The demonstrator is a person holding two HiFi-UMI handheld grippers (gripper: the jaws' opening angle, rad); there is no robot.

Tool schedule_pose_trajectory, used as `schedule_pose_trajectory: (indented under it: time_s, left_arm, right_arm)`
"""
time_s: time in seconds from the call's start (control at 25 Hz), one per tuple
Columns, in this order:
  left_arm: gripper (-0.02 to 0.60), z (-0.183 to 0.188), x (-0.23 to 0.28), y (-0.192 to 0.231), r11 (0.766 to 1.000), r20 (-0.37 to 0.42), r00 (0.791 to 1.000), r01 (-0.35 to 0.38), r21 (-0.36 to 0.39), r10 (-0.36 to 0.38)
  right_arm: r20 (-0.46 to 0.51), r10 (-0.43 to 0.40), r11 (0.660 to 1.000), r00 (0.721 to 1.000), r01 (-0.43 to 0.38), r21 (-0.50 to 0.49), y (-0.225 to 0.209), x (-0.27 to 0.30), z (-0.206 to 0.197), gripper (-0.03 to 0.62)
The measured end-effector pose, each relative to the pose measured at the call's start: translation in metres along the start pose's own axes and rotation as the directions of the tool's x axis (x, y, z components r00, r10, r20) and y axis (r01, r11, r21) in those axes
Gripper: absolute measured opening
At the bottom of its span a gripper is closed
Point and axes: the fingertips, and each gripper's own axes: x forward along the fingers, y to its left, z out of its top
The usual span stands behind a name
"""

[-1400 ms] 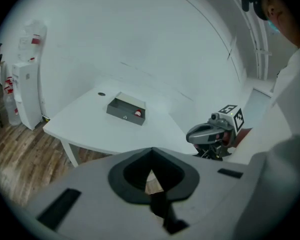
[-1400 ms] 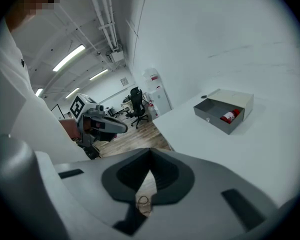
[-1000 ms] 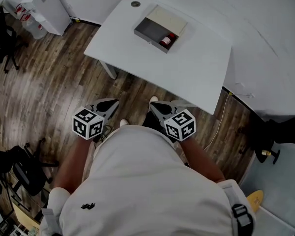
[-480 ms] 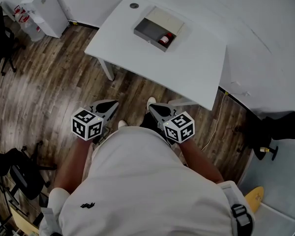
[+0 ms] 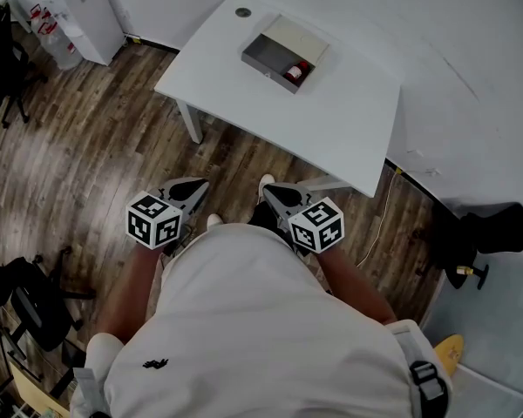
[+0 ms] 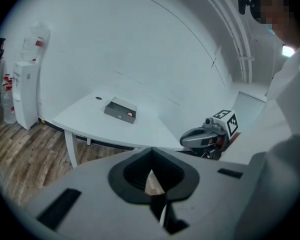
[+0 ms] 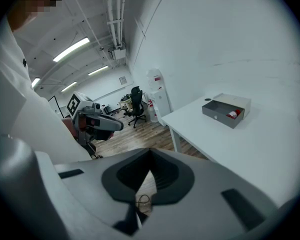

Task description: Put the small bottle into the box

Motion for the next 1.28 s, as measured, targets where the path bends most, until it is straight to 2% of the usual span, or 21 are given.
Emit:
schedule_pose_trajectory:
  time_s: [0.88, 1.28]
  left_arm:
    - [0.005, -0.008, 0.001, -0.004, 1.000, -0.013, 1.000, 0.016, 0.014, -0.016]
    - [0.005, -0.013, -0.008, 0.004, 1.000, -0.025, 1.000, -0.005, 0.009, 0.006]
  right_arm:
    - [-0.004, -0.011, 1.000, 1.000, 0.011, -0.008, 0.006, -0.005, -0.004, 0.005]
    - [-0.020, 0.006, 0.999, 1.000, -0.006, -0.031, 0.010, 0.002, 0.001, 0.005]
